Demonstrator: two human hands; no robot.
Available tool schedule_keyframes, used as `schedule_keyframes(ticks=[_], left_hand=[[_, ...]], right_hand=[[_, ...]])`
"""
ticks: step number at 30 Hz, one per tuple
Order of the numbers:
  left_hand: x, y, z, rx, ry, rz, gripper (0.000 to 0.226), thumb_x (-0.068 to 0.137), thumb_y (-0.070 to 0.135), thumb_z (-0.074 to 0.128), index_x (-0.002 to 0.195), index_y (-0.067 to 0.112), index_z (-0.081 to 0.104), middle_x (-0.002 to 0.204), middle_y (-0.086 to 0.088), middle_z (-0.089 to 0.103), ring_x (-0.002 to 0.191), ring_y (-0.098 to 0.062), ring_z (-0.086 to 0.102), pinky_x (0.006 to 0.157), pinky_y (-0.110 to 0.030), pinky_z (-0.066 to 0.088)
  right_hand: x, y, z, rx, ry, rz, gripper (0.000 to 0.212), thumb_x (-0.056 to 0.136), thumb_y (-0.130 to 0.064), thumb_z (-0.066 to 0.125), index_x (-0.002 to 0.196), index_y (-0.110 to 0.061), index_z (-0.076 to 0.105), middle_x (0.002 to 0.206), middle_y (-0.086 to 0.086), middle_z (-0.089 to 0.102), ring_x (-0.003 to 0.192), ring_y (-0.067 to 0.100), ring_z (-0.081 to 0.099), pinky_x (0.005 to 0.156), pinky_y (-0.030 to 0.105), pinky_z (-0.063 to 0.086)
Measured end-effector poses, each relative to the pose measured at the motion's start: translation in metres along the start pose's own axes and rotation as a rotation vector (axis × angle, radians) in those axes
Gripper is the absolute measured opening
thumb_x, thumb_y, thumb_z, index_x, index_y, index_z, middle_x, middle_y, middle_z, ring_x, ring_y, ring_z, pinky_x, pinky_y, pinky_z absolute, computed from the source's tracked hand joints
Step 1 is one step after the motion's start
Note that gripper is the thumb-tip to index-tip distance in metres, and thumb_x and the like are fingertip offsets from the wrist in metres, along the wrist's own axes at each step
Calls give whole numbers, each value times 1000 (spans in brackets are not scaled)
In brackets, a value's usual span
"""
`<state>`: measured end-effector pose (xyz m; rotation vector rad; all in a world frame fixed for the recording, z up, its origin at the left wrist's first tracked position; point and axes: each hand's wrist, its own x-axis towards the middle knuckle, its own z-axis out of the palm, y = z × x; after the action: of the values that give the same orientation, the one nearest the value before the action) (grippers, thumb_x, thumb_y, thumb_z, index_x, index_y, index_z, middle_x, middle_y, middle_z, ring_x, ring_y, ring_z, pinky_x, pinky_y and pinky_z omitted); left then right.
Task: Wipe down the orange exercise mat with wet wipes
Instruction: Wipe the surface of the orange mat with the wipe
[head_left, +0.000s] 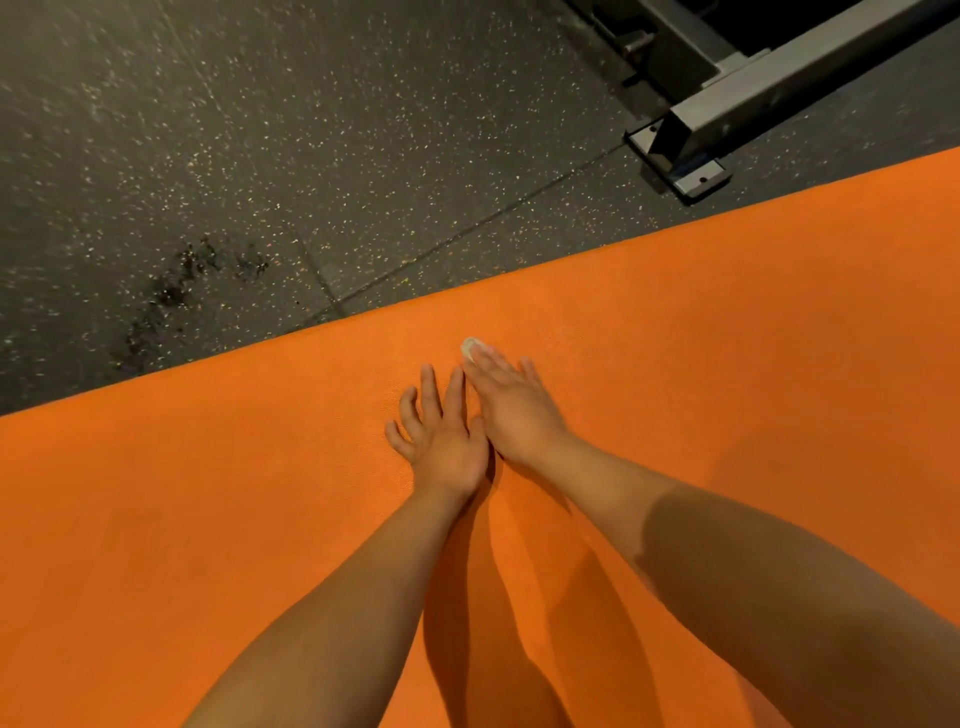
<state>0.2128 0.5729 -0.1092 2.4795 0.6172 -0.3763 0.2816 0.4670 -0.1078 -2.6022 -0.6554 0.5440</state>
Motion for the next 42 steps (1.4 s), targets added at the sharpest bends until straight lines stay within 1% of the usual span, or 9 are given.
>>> schedule_keyframes(ticks=[3, 9, 12, 17, 24, 28, 32, 38, 42], left_hand=[[0, -2, -1, -10, 11, 11, 65, 100, 44, 41, 156, 49, 9, 166, 15, -16, 149, -15, -16, 116, -53, -16], [0, 1, -2, 1, 5, -5, 66, 99, 43, 42, 157, 47, 11, 166, 13, -15, 150, -17, -16, 116, -53, -18], [0, 3, -1, -1, 5, -19, 66, 98, 42, 41, 157, 46, 11, 166, 13, -15, 149, -15, -17, 116, -53, -18], [2, 6, -3, 10, -23, -47, 63, 99, 45, 37, 156, 47, 11, 166, 14, -16, 149, -16, -17, 117, -54, -16], [6, 10, -4, 17, -2, -73, 54, 100, 56, 35, 151, 47, 22, 166, 12, -6, 150, -22, -8, 117, -56, -10], [19, 19, -9, 21, 114, -91, 42, 98, 49, 41, 140, 42, 39, 163, 0, 15, 145, -29, 11, 115, -55, 5], [46, 32, -11, 68, 47, -27, 56, 102, 48, 32, 156, 43, 17, 168, 4, -11, 152, -28, -7, 118, -59, -6], [62, 39, -8, 79, -29, -89, 60, 102, 53, 21, 157, 46, -2, 165, 10, -23, 150, -26, -21, 116, -59, -17], [67, 42, -11, 81, -65, -114, 61, 102, 53, 20, 157, 46, -4, 164, 10, -26, 150, -26, -23, 115, -59, -17]], right_hand=[[3, 11, -5, -130, -11, -58, 64, 106, -20, 36, 163, -28, 7, 169, -11, -3, 156, 11, -7, 125, 47, -8], [4, 61, -27, -65, 191, 365, 63, 104, -11, 31, 163, -16, 8, 170, -1, -4, 156, 19, -9, 124, 47, -3], [6, 41, -19, 7, 167, 258, 67, 102, -5, 35, 162, -12, 6, 170, 2, -5, 156, 17, -8, 125, 43, -3], [7, 18, -10, -47, 11, -14, 59, 109, -22, 31, 163, -19, 7, 169, -8, -7, 155, 9, -9, 124, 43, -8], [5, 57, -31, -34, 165, 414, 62, 105, -17, 31, 162, -14, 6, 170, 0, -7, 156, 17, -7, 125, 46, 0], [14, 26, -23, 9, 57, 178, 62, 106, -19, 32, 162, -13, 6, 170, 1, -6, 156, 16, -6, 127, 44, 0], [17, 24, -24, -111, -20, -7, 57, 109, -28, 24, 163, -22, 7, 169, -9, -6, 155, 11, -9, 125, 46, -6], [37, 69, -48, -38, 148, 451, 59, 108, -25, 25, 162, -18, 1, 169, -2, -13, 155, 16, -14, 125, 50, -5], [56, 32, -36, 16, 92, 170, 65, 104, -15, 37, 163, -17, 9, 170, -3, -4, 156, 12, -8, 126, 50, -1]])
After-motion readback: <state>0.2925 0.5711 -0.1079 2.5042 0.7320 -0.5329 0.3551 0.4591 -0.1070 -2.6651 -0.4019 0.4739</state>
